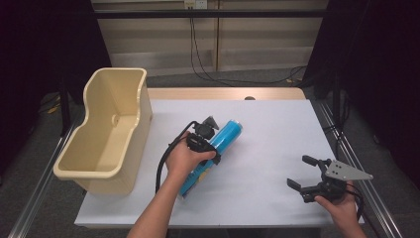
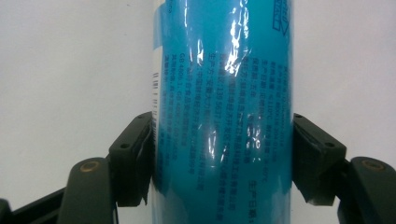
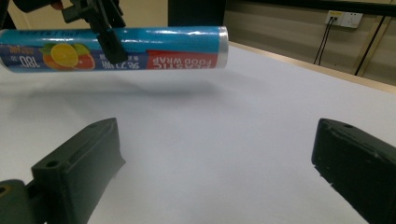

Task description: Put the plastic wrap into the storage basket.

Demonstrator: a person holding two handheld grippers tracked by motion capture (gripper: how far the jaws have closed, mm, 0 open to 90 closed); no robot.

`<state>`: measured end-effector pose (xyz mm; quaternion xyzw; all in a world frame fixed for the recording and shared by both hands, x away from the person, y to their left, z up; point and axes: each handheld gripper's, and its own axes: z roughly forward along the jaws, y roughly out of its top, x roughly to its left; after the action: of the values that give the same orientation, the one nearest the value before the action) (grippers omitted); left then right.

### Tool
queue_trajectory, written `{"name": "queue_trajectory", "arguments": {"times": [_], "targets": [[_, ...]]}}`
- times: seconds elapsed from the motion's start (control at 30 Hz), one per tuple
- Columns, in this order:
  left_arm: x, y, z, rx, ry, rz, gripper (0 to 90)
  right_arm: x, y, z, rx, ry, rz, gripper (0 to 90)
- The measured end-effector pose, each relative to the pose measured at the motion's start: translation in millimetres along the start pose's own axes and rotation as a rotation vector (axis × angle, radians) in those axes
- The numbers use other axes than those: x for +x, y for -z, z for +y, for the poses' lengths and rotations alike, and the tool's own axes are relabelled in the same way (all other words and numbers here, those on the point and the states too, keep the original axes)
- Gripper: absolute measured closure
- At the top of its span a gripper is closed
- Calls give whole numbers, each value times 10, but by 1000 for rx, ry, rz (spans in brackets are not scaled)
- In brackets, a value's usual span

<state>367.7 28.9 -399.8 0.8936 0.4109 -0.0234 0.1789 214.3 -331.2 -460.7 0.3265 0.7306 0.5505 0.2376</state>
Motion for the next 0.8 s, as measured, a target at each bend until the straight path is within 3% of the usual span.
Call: {"name": "queue_trajectory", "arguments": {"times": [0.43,0.8], "targets": [[47,613,67,-26,37,42,322,2,0,1,-3,-1,0,12],[183,1049,1,-43,107,61,322,3,0,2,-9,-1,2,11]]}}
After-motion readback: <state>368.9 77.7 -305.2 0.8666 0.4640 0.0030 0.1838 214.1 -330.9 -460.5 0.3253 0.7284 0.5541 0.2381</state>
